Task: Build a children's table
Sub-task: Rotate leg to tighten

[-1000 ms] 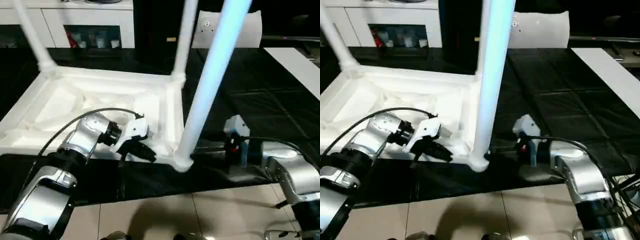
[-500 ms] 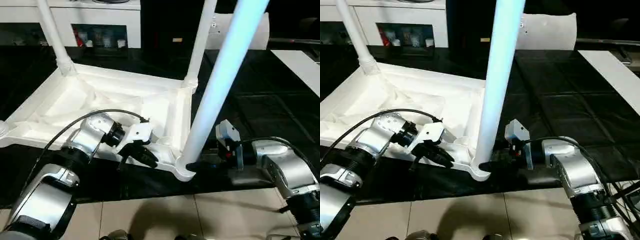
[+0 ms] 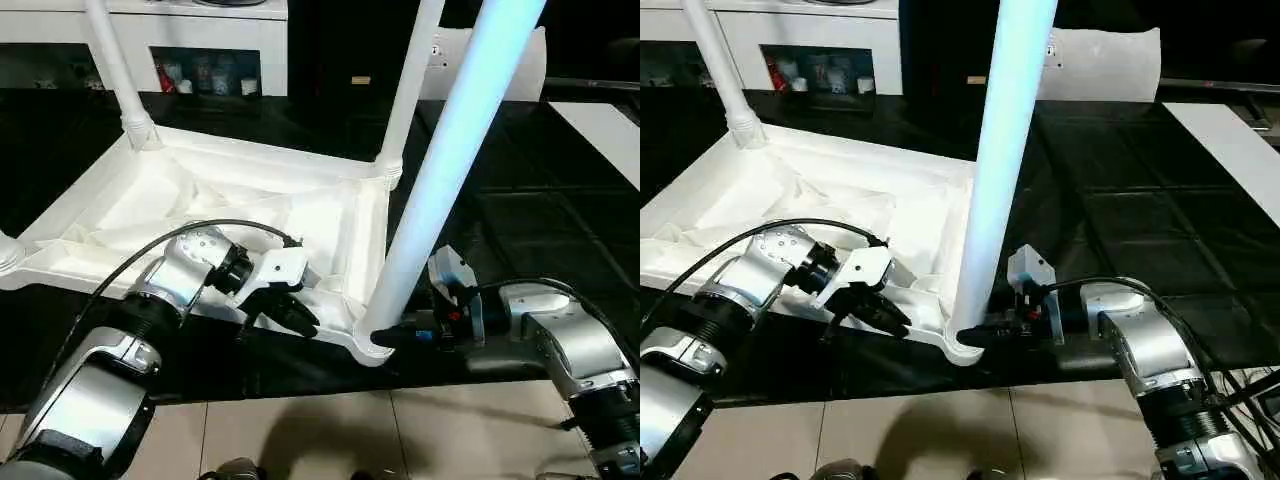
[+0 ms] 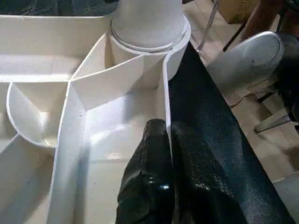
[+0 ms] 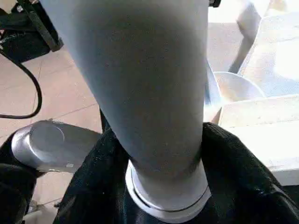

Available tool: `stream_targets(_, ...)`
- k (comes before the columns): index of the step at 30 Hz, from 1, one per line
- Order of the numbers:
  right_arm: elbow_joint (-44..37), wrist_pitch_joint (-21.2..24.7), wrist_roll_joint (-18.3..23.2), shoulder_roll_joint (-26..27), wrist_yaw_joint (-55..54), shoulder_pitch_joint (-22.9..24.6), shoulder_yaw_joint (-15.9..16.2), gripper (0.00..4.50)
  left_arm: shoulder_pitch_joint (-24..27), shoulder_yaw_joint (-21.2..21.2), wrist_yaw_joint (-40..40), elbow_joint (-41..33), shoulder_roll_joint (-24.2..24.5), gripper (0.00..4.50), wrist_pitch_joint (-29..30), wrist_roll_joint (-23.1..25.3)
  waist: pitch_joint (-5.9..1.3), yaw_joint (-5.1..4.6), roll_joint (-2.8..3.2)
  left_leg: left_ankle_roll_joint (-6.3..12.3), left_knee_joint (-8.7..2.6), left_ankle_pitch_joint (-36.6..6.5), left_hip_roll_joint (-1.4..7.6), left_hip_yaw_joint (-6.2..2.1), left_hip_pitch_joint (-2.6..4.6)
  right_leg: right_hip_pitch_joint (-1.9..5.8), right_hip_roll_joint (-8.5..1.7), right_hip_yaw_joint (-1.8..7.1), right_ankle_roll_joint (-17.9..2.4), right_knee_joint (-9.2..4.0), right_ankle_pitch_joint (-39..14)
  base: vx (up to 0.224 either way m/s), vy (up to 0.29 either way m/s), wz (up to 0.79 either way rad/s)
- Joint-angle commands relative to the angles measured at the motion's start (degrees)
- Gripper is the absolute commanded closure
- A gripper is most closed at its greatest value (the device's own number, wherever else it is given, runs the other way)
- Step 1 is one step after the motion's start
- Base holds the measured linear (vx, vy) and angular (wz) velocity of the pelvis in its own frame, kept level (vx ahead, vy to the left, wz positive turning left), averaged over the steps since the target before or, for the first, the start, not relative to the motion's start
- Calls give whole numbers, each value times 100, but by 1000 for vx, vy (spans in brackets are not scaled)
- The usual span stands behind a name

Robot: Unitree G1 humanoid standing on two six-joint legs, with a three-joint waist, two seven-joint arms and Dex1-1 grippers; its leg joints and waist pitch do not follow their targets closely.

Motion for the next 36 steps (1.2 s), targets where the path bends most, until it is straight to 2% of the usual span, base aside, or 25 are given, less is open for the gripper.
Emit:
stream_targets(1,-225,252,252,64,-50,45,-75,251,-54,-153,-13,111,-134,450,23,108,-312,-54,-7,377,-441,-828,554,-150,82,300,-547,448,-1322,-398,-1211,0,0,0)
stream_targets(4,-464,517,286,253,-643,244,-219,251,-132,-2,452,130,-320,450,450,83,-291,-51,3,283,-460,-984,555,-162,89,285,-566,459,-1233,-436,-1478,0,0,0)
stream_targets(8,-492,582,280,312,-785,269,-248,251,-152,32,541,135,-364,450,554,67,-252,-87,-15,124,-478,-1390,516,-195,96,270,-596,442,-919,-577,-2532,0,0,0)
stream_targets(12,-492,582,280,312,-785,269,-248,251,-152,32,541,135,-364,450,554,67,-256,-96,-9,125,-496,-1433,539,-205,107,251,-582,449,-895,-574,-2428,0,0,0)
stream_targets(13,-537,862,-34,1039,-2130,462,-372,251,-274,309,1505,261,-930,450,1057,-60,-262,-93,107,98,-502,-1417,545,-210,111,242,-579,458,-954,-550,-2255,0,0,0)
stream_targets(14,-538,1057,-260,1626,-3126,599,-461,251,-352,501,2237,353,-1370,450,1386,-144,-221,-111,109,-84,-525,-1589,572,-195,170,158,-550,472,-1017,-570,-2203,0,0,0)
stream_targets(15,-498,1171,-394,2033,-3795,654,-544,252,-409,640,2751,420,-1667,450,1595,-205,-196,-155,102,-231,-536,-1837,555,-194,174,131,-526,465,-1016,-581,-2414,0,0,0)
stream_targets(16,-377,1227,-479,2391,-4389,612,-672,252,-474,787,3237,495,-1911,450,1716,-260,-179,-220,43,-395,-526,-2359,480,-282,213,169,-562,338,-722,-665,-3363,0,0,0)
stream_targets(17,-264,1265,-504,2578,-4722,524,-789,253,-511,870,3463,525,-2027,450,1748,-306,-188,-282,44,-373,-503,-2506,468,-308,277,167,-592,314,-493,-752,-3782,0,0,0)
stream_targets(18,-254,1270,-505,2597,-4757,516,-800,253,-515,879,3484,528,-2039,450,1751,-309,-190,-321,52,-325,-513,-2470,470,-318,242,197,-599,317,-464,-763,-3767,0,0,0)
stream_targets(19,-77,1247,-474,2902,-5206,342,-946,254,-565,989,3834,557,-2210,450,1754,-319,-213,-368,92,-239,-538,-2331,478,-320,191,236,-596,337,-464,-765,-3543,0,0,0)
stream_targets(20,-74,1246,-472,2906,-5212,339,-947,254,-566,990,3839,557,-2213,450,1753,-318,-235,-407,110,-190,-547,-2238,488,-317,158,237,-593,360,-551,-745,-3235,0,0,0)
stream_targets(21,-29,1191,-455,2971,-5254,267,-940,254,-571,994,3865,559,-2227,450,1722,-311,-265,-424,123,-166,-556,-2098,496,-321,116,276,-591,376,-604,-712,-2958,0,0,0)
stream_targets(22,-27,1149,-426,3070,-5330,186,-938,254,-575,959,3901,552,-2199,450,1635,-231,-288,-468,111,-88,-567,-1749,507,-296,66,292,-571,407,-771,-648,-2238,0,0,0)
stream_targets(23,-33,1129,-411,3108,-5356,158,-939,254,-576,927,3917,554,-2162,450,1566,-165,-302,-507,98,30,-549,-1493,495,-255,49,292,-553,426,-970,-582,-1679,0,0,0)
stream_targets(24,-66,1141,-419,3119,-5366,153,-924,254,-571,906,3899,550,-2117,450,1516,-103,-313,-505,100,97,-536,-1408,489,-239,51,304,-557,427,-1046,-572,-1553,0,0,0)
stream_targets(25,-108,1149,-440,3117,-5335,154,-891,254,-565,900,3872,549,-2075,450,1480,-60,-304,-492,93,240,-505,-1321,468,-194,60,301,-568,433,-1138,-589,-1582,0,0,0)
stream_targets(27,-310,1233,-586,3230,-5363,264,-905,254,-541,873,3836,580,-1888,450,1353,129,-299,-467,83,285,-492,-1255,456,-188,42,311,-579,435,-1095,-600,-1750,0,0,0)
stream_targets(29,-361,1307,-577,3272,-5431,315,-943,254,-509,807,3782,590,-1781,450,1250,245,-303,-456,70,264,-518,-1228,480,-206,41,306,-561,422,-977,-621,-2073,0,0,0)
stream_targets(30,-361,1253,-605,3238,-5510,335,-959,199,-490,789,3756,600,-1710,450,1183,285,-307,-452,81,239,-515,-1238,491,-206,56,301,-567,427,-976,-616,-2082,0,0,0)
stream_targets(31,-359,1204,-633,3215,-5576,343,-967,185,-481,788,3757,609,-1673,450,1148,304,-309,-458,102,185,-524,-1249,507,-211,58,295,-564,433,-986,-607,-2042,0,0,0)
stream_targets(33,-326,1083,-587,3143,-5711,390,-1115,179,-441,775,3675,590,-1496,450,1012,293,-327,-465,76,146,-529,-1241,519,-212,59,301,-556,439,-1042,-571,-1823,0,0,0)
stream_targets(34,-338,1028,-548,3091,-5716,422,-1179,164,-435,826,3659,568,-1423,450,973,244,-324,-457,106,128,-529,-1236,520,-207,72,291,-561,443,-1078,-555,-1720,0,0,0)
stream_targets(35,-376,964,-538,3026,-5684,466,-1201,164,-412,879,3577,511,-1354,450,910,177,-341,-462,98,133,-522,-1177,523,-199,77,299,-558,448,-1141,-533,-1541,0,0,0)
stream_targets(36,-436,844,-607,2964,-5674,515,-1221,141,-390,947,3513,445,-1292,450,872,121,-351,-461,105,147,-518,-1080,516,-190,57,312,-556,447,-1175,-512,-1377,0,0,0)
